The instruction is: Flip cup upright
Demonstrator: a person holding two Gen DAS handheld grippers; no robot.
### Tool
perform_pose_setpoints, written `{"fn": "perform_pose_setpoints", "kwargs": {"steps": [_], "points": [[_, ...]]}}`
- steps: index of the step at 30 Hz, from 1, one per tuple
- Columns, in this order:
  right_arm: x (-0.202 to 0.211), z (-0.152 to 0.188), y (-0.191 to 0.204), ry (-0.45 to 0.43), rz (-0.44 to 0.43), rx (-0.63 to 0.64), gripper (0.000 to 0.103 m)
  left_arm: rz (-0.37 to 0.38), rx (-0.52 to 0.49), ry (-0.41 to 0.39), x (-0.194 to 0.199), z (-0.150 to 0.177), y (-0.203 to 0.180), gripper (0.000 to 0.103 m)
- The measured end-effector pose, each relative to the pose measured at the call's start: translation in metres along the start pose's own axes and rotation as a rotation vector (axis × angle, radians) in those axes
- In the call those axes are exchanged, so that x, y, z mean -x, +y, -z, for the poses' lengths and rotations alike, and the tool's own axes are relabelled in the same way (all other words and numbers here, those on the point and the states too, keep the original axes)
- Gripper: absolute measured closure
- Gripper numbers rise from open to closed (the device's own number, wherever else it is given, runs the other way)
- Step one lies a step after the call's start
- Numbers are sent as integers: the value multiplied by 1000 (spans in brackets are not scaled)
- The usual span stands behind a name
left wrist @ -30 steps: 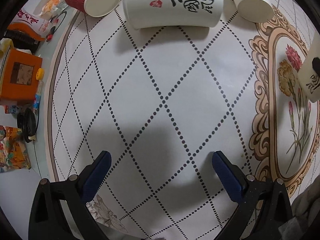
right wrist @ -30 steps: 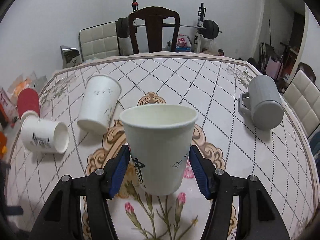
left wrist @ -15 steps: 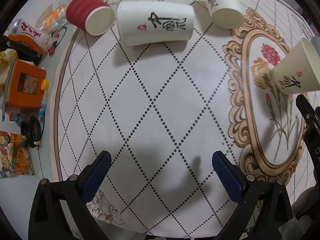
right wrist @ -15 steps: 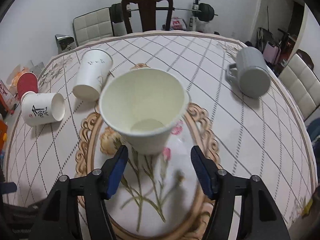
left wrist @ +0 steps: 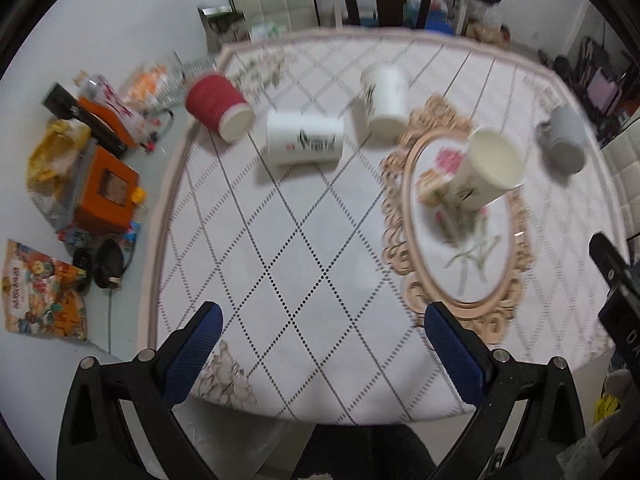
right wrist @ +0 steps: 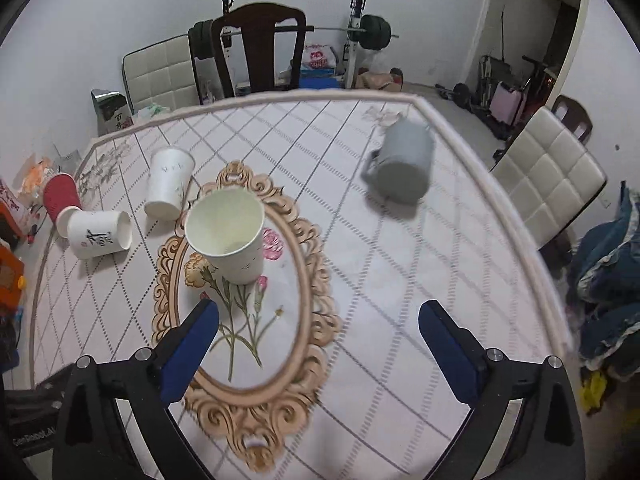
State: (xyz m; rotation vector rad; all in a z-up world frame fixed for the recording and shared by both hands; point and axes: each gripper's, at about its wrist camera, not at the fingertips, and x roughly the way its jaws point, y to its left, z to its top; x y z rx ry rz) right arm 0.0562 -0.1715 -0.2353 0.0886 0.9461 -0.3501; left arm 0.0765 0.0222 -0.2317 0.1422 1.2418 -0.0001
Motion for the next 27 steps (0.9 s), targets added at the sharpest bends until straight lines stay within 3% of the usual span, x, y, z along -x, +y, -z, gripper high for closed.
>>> {"fn": "perform_pose_setpoints", "kwargs": {"steps": [13, 18, 27], "points": [[170, 1, -43, -84, -45, 96, 1, -18, 78, -256, 158, 62, 15, 0], [221, 10, -55, -113, -57, 112, 1, -21, 84, -308, 192, 78, 19, 0], [272, 18, -58, -156, -66, 108, 1, -5, 82, -351, 222, 90, 28, 0]]}}
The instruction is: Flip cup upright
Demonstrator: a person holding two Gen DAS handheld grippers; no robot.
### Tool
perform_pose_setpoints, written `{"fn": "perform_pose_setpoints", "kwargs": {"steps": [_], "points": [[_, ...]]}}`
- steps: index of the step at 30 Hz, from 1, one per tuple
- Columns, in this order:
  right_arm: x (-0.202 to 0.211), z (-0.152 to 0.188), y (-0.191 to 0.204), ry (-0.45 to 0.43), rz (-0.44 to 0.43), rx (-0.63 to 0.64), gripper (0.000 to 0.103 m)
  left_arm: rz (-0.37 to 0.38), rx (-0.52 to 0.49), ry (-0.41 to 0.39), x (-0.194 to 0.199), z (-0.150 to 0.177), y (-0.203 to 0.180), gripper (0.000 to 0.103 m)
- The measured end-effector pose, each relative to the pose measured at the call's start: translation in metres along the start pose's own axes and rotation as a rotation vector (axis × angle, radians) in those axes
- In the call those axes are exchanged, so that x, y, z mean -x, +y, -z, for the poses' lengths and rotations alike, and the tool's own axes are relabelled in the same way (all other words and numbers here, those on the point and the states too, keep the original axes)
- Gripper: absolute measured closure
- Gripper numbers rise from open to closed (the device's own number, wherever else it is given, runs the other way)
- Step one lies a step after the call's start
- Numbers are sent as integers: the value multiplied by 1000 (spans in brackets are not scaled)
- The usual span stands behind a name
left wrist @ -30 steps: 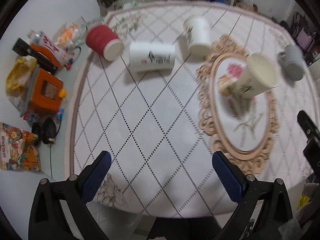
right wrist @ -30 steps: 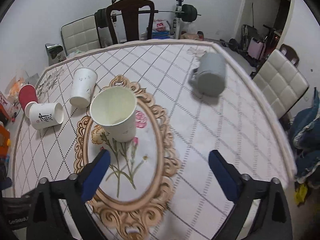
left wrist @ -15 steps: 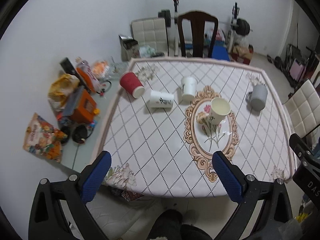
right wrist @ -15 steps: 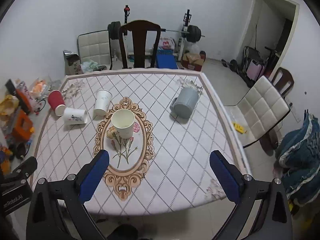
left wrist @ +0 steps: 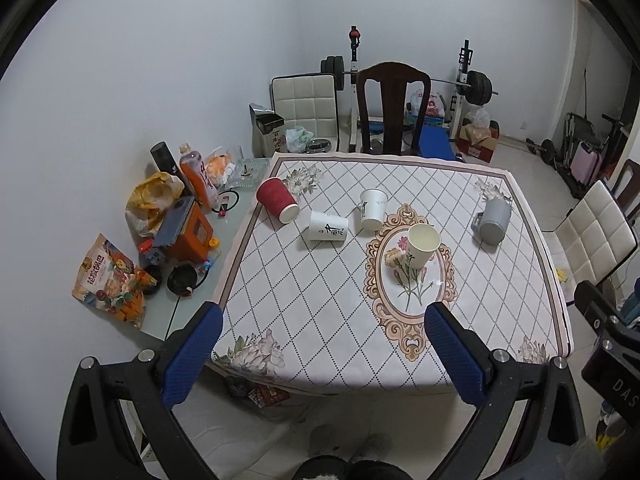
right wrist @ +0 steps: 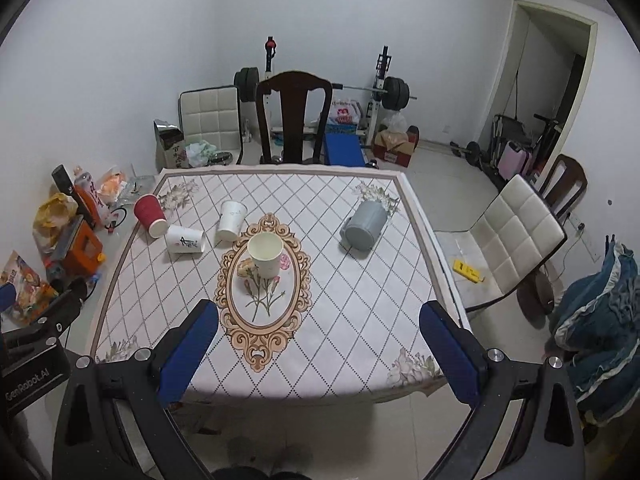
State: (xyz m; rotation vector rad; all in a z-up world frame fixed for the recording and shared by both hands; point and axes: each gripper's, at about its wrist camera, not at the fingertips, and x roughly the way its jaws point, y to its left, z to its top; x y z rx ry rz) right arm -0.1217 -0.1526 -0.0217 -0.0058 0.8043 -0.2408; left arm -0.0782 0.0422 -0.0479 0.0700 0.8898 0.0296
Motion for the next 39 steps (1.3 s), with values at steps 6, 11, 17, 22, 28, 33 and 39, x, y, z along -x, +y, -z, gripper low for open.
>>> {"fn": "perform_pose_setpoints", "kwargs": {"steps": [6, 11, 17, 22, 28, 33, 39], "points": [[6, -5, 1, -5, 3, -17, 1, 6, -1, -19, 5, -1, 2, 0], [7, -8, 1, -7, -7, -27, 0, 8, -7, -40, 6, -8, 1, 0], [4, -12, 1, -10, 0, -38, 0, 21, -7, -53, 5, -13, -3, 0], [1, -15, 2, -10, 9, -40, 0, 30, -5, -42, 2, -15, -7, 0], [-3, -16, 3, -8, 12, -41, 0, 31, 0, -27, -2, -15, -5, 0], [-4, -15, 3, -8, 9, -40, 0, 28, 6, -24, -3, -15, -2, 0], [-6, -11, 5, -3, 5, -38, 0, 29, 4, -24, -3, -14, -1, 0]]}}
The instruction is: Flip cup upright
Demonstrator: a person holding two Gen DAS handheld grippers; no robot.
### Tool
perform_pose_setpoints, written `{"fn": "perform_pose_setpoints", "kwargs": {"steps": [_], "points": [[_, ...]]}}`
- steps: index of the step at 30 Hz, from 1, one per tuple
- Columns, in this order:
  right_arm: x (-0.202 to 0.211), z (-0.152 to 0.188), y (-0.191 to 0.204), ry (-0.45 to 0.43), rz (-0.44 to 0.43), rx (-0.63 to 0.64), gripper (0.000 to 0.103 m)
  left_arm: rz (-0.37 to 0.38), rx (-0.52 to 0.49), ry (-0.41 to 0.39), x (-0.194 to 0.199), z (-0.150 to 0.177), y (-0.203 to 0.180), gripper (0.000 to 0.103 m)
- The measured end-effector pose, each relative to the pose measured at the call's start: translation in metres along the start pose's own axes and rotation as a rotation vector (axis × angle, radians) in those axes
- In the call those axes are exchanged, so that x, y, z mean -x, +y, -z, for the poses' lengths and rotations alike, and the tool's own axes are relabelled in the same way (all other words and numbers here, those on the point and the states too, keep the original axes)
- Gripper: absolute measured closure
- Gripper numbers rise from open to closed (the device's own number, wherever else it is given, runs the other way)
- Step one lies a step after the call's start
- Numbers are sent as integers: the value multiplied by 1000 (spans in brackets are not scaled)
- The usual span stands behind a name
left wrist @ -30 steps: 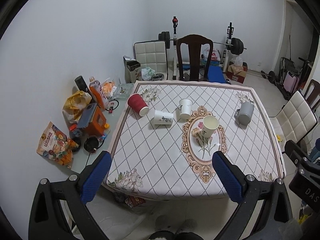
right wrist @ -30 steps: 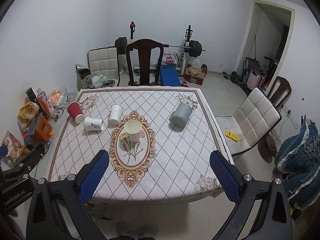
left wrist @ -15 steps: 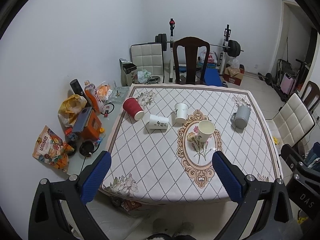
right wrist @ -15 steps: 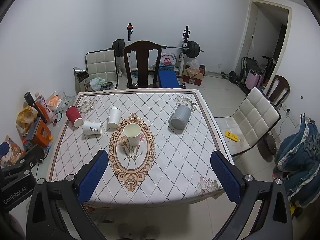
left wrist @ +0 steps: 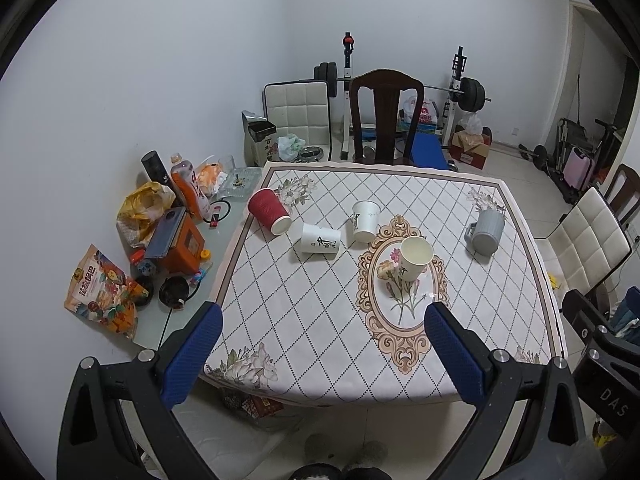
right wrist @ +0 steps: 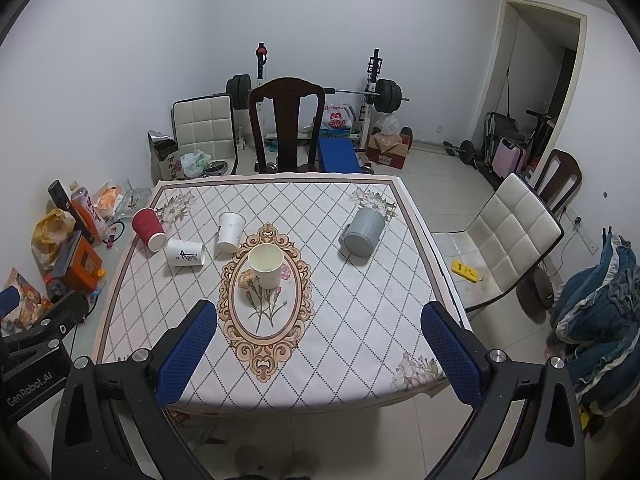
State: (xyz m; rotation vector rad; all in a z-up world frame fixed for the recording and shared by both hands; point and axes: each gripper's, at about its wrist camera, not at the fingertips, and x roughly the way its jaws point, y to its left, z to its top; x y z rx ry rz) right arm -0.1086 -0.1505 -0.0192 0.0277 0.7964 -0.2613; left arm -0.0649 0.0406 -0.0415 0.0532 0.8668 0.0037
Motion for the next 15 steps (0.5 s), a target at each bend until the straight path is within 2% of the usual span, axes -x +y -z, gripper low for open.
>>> {"fn": "perform_pose_setpoints", "kwargs": {"steps": [15], "points": [[-1, 5, 5, -1, -9, 2, 0, 3, 0, 1, 0, 1, 1, 0]]}}
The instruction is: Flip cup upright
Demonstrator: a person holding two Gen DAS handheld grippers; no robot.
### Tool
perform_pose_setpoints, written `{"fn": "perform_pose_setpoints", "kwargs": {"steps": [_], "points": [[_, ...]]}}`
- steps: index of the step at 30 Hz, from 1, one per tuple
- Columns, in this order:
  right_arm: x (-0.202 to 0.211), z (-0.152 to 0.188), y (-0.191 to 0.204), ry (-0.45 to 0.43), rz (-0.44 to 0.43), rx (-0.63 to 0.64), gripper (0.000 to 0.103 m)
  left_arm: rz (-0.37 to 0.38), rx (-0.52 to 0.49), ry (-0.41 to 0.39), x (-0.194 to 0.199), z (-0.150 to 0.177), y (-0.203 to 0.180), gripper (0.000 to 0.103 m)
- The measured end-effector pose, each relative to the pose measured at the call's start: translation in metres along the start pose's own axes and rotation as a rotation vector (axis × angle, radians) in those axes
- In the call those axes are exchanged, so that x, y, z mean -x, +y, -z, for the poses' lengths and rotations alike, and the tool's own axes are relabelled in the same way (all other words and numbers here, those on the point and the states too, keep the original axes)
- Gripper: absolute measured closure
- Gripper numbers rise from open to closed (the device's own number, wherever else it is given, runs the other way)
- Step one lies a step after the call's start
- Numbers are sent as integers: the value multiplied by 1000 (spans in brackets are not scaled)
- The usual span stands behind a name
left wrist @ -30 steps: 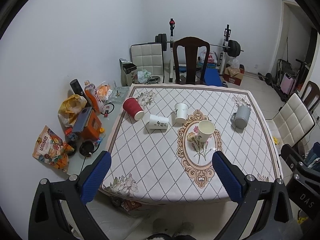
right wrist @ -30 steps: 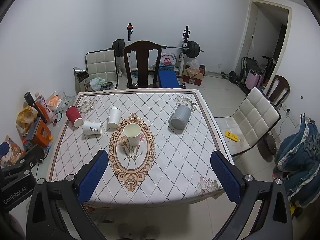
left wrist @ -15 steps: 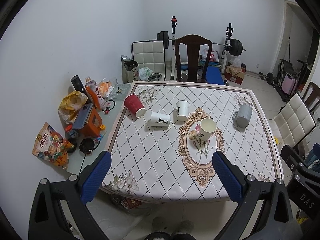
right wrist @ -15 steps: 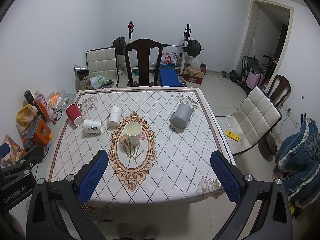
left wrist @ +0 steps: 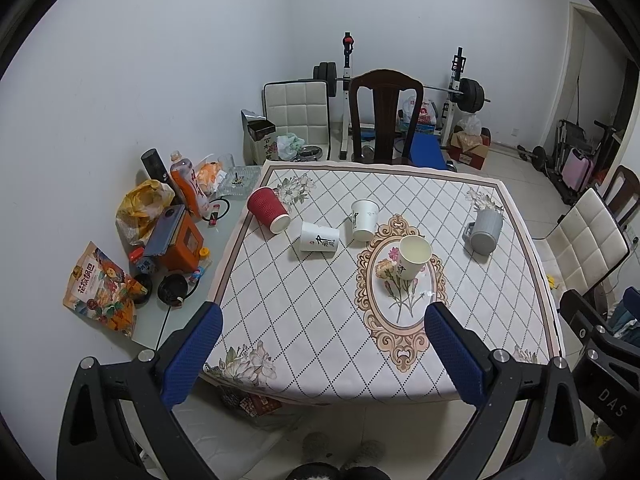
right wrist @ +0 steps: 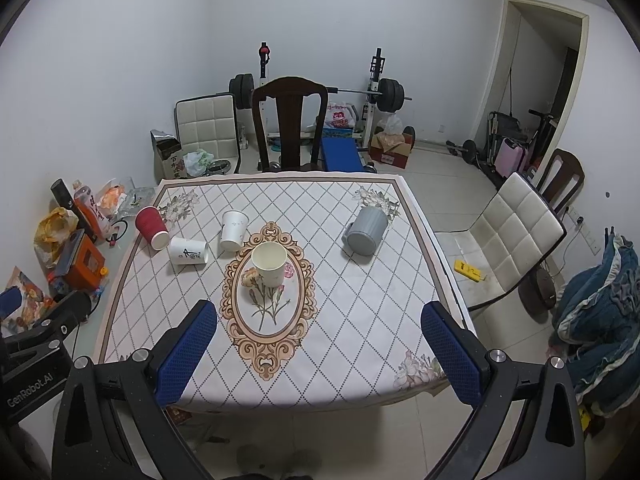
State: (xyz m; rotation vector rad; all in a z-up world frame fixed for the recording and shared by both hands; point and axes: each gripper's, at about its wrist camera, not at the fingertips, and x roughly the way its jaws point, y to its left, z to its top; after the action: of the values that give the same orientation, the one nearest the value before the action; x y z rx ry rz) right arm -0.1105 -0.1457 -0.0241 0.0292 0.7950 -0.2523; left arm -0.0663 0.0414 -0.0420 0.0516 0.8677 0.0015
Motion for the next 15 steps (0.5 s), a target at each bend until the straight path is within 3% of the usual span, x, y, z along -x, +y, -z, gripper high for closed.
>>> {"fn": "perform_pose_setpoints", "kwargs": {"steps": [15], "points": [[6, 1, -4, -5, 11, 20, 0, 12, -28, 9, 3, 5, -11, 0]]}}
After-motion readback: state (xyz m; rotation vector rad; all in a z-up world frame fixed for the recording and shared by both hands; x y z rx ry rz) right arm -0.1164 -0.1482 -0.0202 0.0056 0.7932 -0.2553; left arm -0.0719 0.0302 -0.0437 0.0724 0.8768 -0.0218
